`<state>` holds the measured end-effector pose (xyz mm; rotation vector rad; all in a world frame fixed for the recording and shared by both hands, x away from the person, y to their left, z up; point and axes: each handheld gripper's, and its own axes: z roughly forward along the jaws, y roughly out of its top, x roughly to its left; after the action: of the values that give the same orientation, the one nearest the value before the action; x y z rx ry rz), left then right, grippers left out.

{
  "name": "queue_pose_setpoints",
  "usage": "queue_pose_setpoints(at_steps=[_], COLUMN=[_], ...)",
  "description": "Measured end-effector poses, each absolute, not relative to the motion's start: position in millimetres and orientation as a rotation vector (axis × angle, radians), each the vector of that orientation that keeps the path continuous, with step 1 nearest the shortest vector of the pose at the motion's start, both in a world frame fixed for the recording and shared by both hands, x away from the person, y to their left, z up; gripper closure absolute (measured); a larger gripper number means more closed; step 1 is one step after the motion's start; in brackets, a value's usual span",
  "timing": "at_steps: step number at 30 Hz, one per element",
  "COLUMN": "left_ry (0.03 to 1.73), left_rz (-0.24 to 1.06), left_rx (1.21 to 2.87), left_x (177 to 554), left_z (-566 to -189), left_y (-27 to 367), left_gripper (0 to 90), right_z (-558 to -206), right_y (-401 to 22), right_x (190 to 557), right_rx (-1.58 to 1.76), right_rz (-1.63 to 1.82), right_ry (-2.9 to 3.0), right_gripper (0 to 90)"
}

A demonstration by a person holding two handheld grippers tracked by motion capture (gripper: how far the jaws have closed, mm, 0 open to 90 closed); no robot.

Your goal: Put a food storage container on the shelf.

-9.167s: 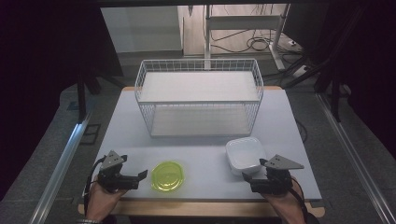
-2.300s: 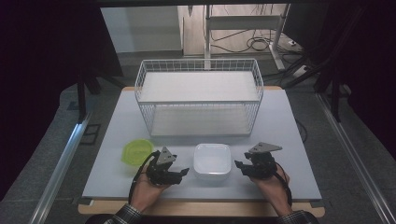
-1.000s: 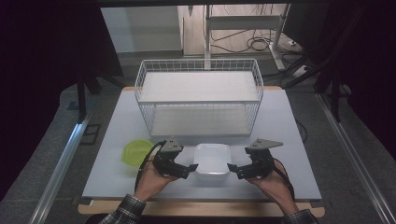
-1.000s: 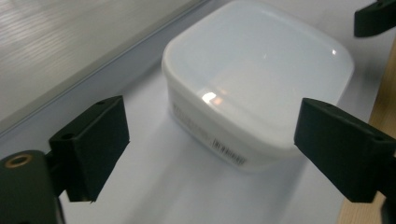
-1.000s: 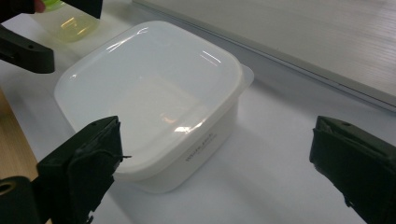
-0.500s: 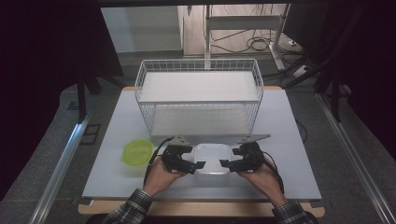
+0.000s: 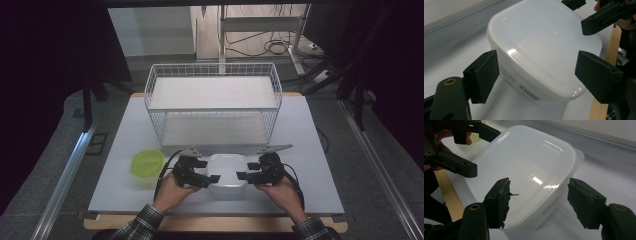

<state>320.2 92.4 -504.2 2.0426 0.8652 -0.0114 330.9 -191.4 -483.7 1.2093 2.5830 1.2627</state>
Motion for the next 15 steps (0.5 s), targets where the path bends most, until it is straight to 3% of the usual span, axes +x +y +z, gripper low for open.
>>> queue_pose_setpoints(at_steps=[5,10,15], left_ry=[0.895,0.914,0.964], left_rz=[-0.124,-0.081,-0.076], left_rx=[1.995,2.026,2.016], left_x=[327,322,314], left_z=[-511,-505,-497], left_y=[94,93,99], left_gripper=[17.6,21.5,40.9], right_z=[-490,-486,-481], right_y=[-195,-193,-199], right_x=[336,334,329], right_rx=[1.276,1.283,1.387], right_rz=[1.329,1.297,1.303], right_ry=[2.608,2.602,2.592], right_gripper=[34.5,39.2,53.9])
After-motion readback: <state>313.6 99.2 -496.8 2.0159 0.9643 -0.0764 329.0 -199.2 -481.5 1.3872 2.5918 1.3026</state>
